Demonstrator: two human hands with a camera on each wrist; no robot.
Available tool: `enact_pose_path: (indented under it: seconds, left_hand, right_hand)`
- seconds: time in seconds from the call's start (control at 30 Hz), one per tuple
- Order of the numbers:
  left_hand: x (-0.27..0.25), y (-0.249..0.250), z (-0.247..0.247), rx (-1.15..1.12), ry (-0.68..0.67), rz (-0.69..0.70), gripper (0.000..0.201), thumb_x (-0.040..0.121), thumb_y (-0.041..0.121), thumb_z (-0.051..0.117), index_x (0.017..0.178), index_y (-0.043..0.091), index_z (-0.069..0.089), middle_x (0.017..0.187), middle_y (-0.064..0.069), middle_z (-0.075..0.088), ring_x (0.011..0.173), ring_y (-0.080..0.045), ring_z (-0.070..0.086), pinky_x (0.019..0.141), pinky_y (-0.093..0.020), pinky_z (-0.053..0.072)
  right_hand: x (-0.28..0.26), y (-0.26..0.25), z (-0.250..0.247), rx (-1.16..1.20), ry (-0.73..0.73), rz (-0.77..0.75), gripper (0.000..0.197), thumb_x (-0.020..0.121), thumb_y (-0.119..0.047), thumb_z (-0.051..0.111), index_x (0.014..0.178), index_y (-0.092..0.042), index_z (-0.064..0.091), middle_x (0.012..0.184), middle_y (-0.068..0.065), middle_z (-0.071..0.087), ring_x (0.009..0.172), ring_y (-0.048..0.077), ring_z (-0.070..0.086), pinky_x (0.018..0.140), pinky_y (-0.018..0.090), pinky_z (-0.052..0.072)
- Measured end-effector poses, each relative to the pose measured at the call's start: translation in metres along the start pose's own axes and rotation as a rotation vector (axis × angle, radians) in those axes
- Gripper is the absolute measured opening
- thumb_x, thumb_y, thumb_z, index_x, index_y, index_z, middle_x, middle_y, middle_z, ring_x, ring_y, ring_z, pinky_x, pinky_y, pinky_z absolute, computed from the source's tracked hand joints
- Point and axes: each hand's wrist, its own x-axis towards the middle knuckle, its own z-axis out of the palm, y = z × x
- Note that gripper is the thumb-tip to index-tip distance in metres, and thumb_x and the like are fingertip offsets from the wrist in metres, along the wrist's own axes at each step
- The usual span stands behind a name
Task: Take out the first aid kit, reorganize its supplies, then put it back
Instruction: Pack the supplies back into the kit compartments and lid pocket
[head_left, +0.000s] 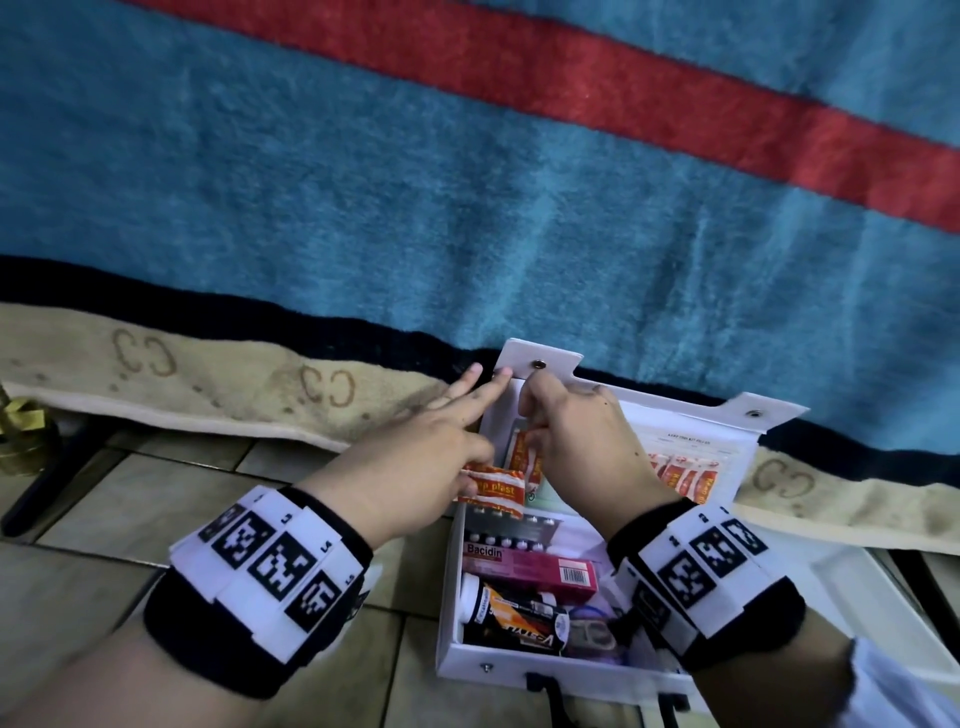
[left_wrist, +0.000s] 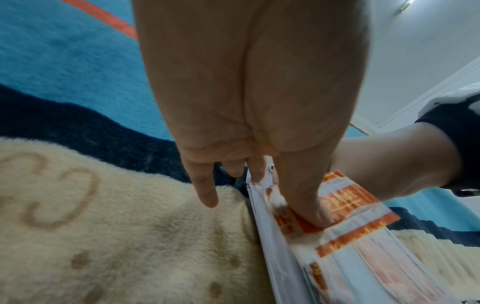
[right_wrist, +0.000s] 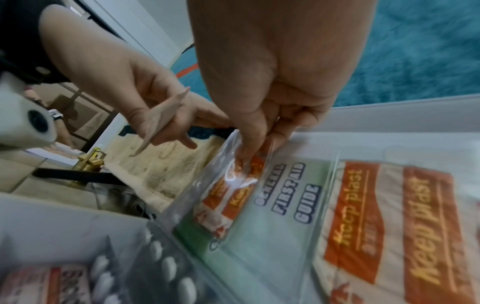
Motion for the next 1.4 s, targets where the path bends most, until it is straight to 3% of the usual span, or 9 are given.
enact_pose_path:
  seconds: [0.13,0.2,0.33,0.5,0.7,0.8,1.03,1.23,1.4]
  left_hand:
    - [-0.002,0.005,-0.001,-0.055,0.06,-0.022,0.011,0.093,0.026,0.053,0.083,0.031,0.053,0.141,0.027,-0.024,0.135,0.005,-0.019,0.117,-0.037,0.02]
    - [-0.001,0.008,0.0,-0.082,0.107,-0.023,0.014,0.094,0.025,0.052,0.081,0.029,0.048,0.144,0.028,-0.018,0.141,0.002,-0.013,0.118,-0.034,0.017]
    - [0.001,0.013,0.002,-0.098,0.172,-0.046,0.007,0.094,0.024,0.05,0.087,0.026,0.05,0.158,0.016,-0.001,0.146,-0.004,-0.002,0.119,-0.03,0.015]
    - [0.004,0.022,0.004,-0.1,0.22,-0.042,0.005,0.092,0.027,0.053,0.088,0.025,0.053,0.159,0.008,0.004,0.146,-0.006,0.002,0.118,-0.024,0.013]
    - [0.003,0.024,0.007,-0.036,0.191,-0.117,0.047,0.086,0.039,0.061,0.128,0.032,0.041,0.157,0.017,-0.007,0.146,-0.006,-0.006,0.115,-0.037,0.02]
    - [0.003,0.03,0.015,0.011,0.174,-0.139,0.064,0.089,0.036,0.058,0.143,0.032,0.024,0.155,0.016,-0.02,0.145,-0.012,-0.015,0.115,-0.042,0.022]
    - [0.003,0.033,0.019,0.004,0.167,-0.142,0.059,0.088,0.031,0.06,0.136,0.032,0.026,0.153,0.014,-0.025,0.145,-0.016,-0.016,0.115,-0.043,0.024]
    - [0.001,0.031,0.018,-0.01,0.14,-0.14,0.057,0.088,0.028,0.06,0.134,0.036,0.028,0.152,0.017,-0.027,0.145,-0.014,-0.017,0.113,-0.046,0.027]
    - [0.001,0.029,0.017,-0.018,0.141,-0.137,0.057,0.087,0.03,0.061,0.134,0.037,0.029,0.153,0.018,-0.025,0.145,-0.012,-0.016,0.112,-0.044,0.027]
  right_hand:
    - [-0.006,0.005,-0.011,0.174,0.06,0.086,0.02,0.086,-0.006,0.056,0.091,-0.025,0.058,0.085,-0.004,0.067,0.082,0.016,0.06,0.077,0.028,0.048]
    - [-0.019,0.002,-0.022,0.444,0.13,0.186,0.009,0.091,-0.018,0.057,0.086,-0.024,0.06,0.08,-0.007,0.066,0.068,0.005,0.056,0.062,0.018,0.045]
    - [-0.044,-0.001,-0.028,0.893,-0.044,0.269,0.026,0.068,-0.039,0.073,0.085,-0.021,0.067,0.077,0.0,0.07,0.067,0.006,0.061,0.063,0.016,0.048]
    - [-0.052,0.01,-0.017,0.618,0.043,0.253,0.024,0.077,-0.019,0.076,0.067,-0.036,0.061,0.068,-0.023,0.066,0.065,-0.003,0.059,0.06,0.007,0.041]
    - [-0.056,0.028,-0.029,0.819,0.261,0.469,0.02,0.085,-0.004,0.065,0.07,-0.016,0.058,0.052,0.0,0.064,0.04,0.004,0.055,0.042,0.013,0.041]
    - [-0.053,0.042,-0.042,0.681,0.409,0.473,0.02,0.086,-0.008,0.064,0.073,-0.021,0.056,0.061,0.002,0.067,0.047,0.006,0.062,0.045,0.012,0.046]
    - [-0.039,0.051,-0.048,0.124,0.129,0.214,0.007,0.089,-0.014,0.061,0.092,-0.011,0.067,0.076,0.004,0.068,0.07,0.02,0.063,0.063,0.025,0.042]
    - [-0.022,0.041,-0.041,0.027,0.001,0.043,0.012,0.091,-0.014,0.058,0.094,-0.011,0.068,0.092,0.007,0.069,0.087,0.024,0.063,0.077,0.029,0.046]
    - [-0.013,0.042,-0.036,-0.019,-0.067,0.112,0.015,0.088,-0.007,0.053,0.089,-0.016,0.065,0.088,0.006,0.067,0.082,0.025,0.063,0.074,0.038,0.051]
